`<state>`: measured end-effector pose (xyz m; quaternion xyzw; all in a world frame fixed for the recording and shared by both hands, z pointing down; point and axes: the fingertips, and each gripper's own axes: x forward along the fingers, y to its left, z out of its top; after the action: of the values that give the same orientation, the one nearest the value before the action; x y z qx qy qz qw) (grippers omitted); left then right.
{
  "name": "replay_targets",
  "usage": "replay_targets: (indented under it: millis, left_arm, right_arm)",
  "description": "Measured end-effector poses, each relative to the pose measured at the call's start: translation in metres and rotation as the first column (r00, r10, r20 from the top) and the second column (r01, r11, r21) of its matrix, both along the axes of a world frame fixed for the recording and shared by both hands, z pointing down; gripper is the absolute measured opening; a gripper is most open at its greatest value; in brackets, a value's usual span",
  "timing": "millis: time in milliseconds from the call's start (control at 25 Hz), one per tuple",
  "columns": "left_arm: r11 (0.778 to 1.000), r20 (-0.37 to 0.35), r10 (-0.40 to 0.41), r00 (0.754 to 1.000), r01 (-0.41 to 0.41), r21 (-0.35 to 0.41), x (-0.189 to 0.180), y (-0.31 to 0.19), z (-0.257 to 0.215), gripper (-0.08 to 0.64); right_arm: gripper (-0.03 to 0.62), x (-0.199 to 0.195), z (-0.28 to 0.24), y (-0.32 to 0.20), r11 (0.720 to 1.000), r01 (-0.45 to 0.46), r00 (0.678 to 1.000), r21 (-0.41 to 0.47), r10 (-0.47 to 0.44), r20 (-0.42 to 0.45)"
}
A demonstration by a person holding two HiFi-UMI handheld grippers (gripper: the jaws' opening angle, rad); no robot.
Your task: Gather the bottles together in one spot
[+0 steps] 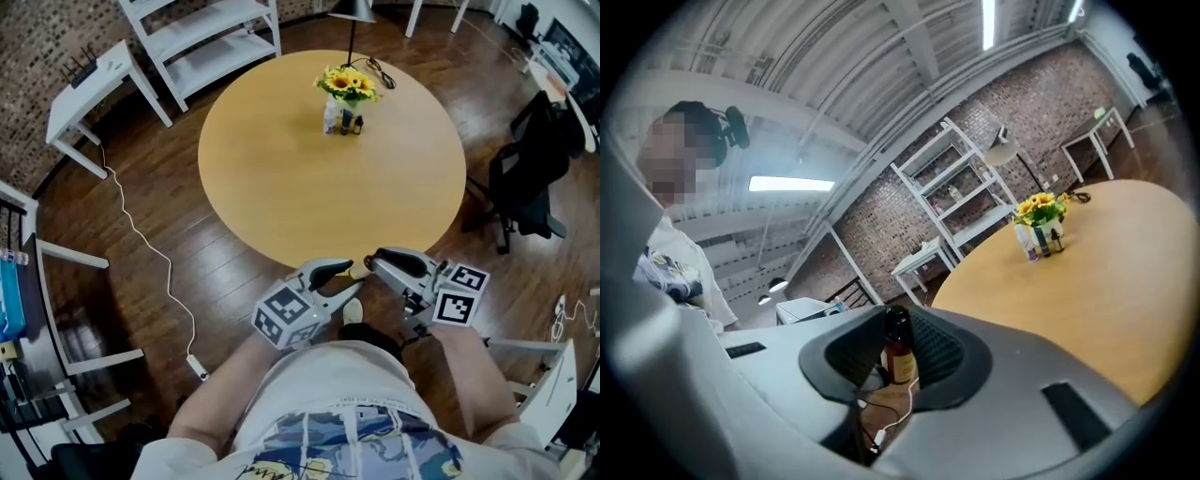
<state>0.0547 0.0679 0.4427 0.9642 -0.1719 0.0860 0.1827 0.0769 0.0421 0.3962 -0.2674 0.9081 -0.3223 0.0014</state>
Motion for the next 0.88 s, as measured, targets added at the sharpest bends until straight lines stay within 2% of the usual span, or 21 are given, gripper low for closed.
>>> replay_targets:
  millis: [160,360,560,880]
  left_arm:
    - [0.996,0.103,-0.074,0.992,0.079,-0.041,-0.036,-0.002,0.025,0.167]
    - [0.97,0.203,-0.182,0.962,0.21,-0.124,-0.07,-0.02,0.047,0.167]
    - [0.937,0.252,-0.264,0.931,0.31,-0.163,-0.077,-0.064,0.056,0.167]
    - [0.887,0.322,-0.337,0.885,0.413,-0.206,-0.058,-0.147,0.064,0.167]
  right_arm:
    - [0.069,0.013,0.006,-0.011,0.99,-0.12,0.985,0.08,0.129,-0.118]
    - [0.069,0.051,0.024,-0.055,0.961,-0.233,0.925,0.147,0.266,-0.272]
    - [0.069,0.087,0.046,-0.133,0.944,-0.237,0.858,0.231,0.315,-0.407]
    - [0.069,0.135,0.084,-0.28,0.934,-0.228,0.83,0.275,0.335,-0.447]
